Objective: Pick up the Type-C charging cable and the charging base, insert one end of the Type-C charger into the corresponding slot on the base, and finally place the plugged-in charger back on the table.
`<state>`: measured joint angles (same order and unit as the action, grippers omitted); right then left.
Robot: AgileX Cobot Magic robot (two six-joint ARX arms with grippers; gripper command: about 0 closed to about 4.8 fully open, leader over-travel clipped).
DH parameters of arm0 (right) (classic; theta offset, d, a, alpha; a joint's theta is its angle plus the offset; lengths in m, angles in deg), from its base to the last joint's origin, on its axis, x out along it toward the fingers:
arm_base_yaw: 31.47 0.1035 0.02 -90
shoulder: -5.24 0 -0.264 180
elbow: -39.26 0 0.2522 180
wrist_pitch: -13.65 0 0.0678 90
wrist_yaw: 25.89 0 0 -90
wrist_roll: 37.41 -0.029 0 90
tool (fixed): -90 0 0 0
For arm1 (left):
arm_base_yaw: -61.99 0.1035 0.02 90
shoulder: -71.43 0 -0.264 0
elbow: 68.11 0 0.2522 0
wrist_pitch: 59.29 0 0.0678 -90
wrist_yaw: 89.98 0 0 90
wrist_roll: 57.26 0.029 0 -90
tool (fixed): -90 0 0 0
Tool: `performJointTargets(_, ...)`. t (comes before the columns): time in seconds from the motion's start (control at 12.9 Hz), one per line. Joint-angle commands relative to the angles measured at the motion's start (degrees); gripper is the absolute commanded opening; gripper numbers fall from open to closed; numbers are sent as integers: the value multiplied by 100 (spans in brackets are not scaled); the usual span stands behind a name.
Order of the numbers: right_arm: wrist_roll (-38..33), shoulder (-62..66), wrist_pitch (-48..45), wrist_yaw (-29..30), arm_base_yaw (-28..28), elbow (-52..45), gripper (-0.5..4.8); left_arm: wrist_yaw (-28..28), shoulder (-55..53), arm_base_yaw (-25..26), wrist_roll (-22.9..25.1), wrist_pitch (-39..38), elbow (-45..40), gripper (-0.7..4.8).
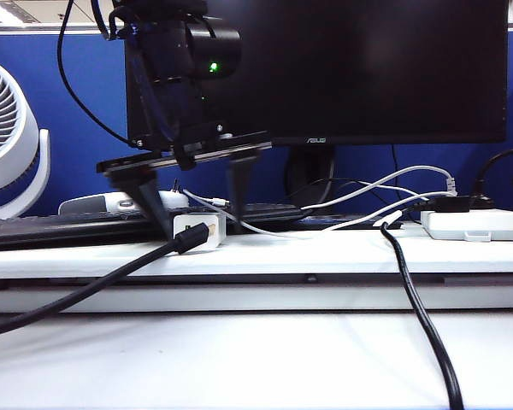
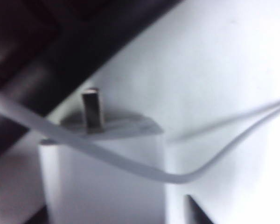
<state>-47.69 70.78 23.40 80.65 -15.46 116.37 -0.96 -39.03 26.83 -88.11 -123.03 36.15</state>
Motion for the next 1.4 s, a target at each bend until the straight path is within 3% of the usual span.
performJointTargets(0.08, -26, -24, -98, 17, 4, 42, -1, -20, 13, -2, -20, 98, 20, 371)
performJointTargets(0.16, -26, -24, -96, 17, 4, 42, -1, -24, 13, -2, 42, 107, 20, 356)
performJointTargets(0.31, -26, -24, -96, 17, 4, 42, -1, -129, 13, -2, 46, 144, 20, 212)
performJointTargets(0.85, -24, -24, -94, 15, 2, 42, -1, -448, 39, 7, 219, 208, 282, 210)
performJointTargets(1.01, -24, -24, -94, 15, 2, 42, -1, -446, 63, 7, 566, -319, 898, 210)
performJointTargets(1.4, -24, -24, -94, 17, 2, 42, -1, -442, 96, 7, 693, -1919, 2072, 210)
